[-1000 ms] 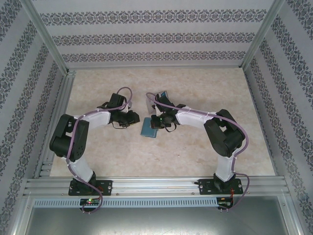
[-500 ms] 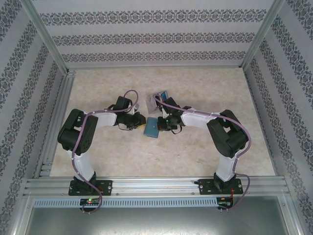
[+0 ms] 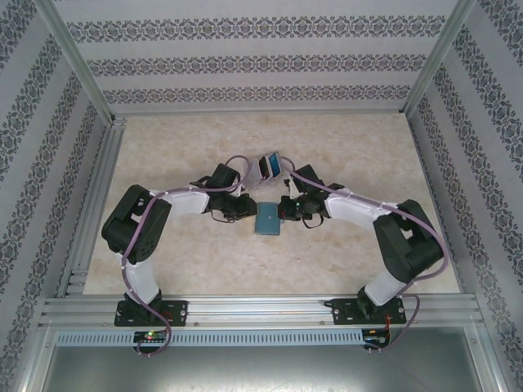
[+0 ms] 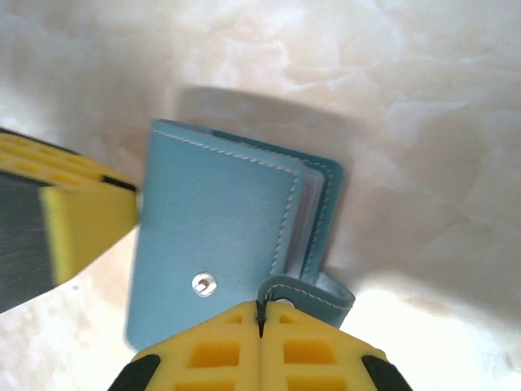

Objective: Put the credit cards into the card holder

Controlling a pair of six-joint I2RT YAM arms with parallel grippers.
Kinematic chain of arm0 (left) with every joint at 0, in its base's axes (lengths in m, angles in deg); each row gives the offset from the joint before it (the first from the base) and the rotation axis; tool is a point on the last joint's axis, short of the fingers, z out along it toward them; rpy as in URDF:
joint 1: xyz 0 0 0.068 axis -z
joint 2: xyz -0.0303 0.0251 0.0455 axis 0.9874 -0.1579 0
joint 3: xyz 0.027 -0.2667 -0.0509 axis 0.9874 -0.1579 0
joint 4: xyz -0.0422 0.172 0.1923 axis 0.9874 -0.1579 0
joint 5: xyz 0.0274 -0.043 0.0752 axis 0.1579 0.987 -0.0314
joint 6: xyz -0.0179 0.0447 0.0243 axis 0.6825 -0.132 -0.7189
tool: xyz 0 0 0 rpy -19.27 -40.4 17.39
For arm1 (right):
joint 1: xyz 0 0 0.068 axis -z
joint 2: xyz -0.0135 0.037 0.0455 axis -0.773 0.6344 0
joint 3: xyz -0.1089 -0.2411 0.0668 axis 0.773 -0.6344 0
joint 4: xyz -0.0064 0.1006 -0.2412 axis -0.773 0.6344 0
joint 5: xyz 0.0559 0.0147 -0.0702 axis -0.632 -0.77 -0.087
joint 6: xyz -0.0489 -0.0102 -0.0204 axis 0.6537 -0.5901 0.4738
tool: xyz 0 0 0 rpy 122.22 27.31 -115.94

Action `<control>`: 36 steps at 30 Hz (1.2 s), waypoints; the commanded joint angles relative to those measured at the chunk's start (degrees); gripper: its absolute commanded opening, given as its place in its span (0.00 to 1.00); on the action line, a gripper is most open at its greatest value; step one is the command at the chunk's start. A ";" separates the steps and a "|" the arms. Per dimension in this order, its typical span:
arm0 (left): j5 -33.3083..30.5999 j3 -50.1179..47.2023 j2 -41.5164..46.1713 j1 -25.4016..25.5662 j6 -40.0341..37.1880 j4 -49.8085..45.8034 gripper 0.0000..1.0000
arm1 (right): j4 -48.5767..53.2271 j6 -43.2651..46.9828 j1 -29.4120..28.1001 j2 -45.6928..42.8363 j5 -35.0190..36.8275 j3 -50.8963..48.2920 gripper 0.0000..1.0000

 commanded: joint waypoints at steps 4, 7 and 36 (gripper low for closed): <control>-1.20 1.78 -0.42 0.64 -2.13 -3.27 0.20 | 1.33 3.29 -0.23 -3.03 -3.82 -0.51 0.00; -1.11 2.44 -0.83 0.81 -2.03 -3.52 0.20 | 1.66 3.90 -0.62 -0.85 -4.83 0.48 0.00; -1.19 1.23 -1.17 2.06 -0.45 -1.26 0.19 | -1.27 3.26 -2.91 5.00 -5.07 4.42 0.00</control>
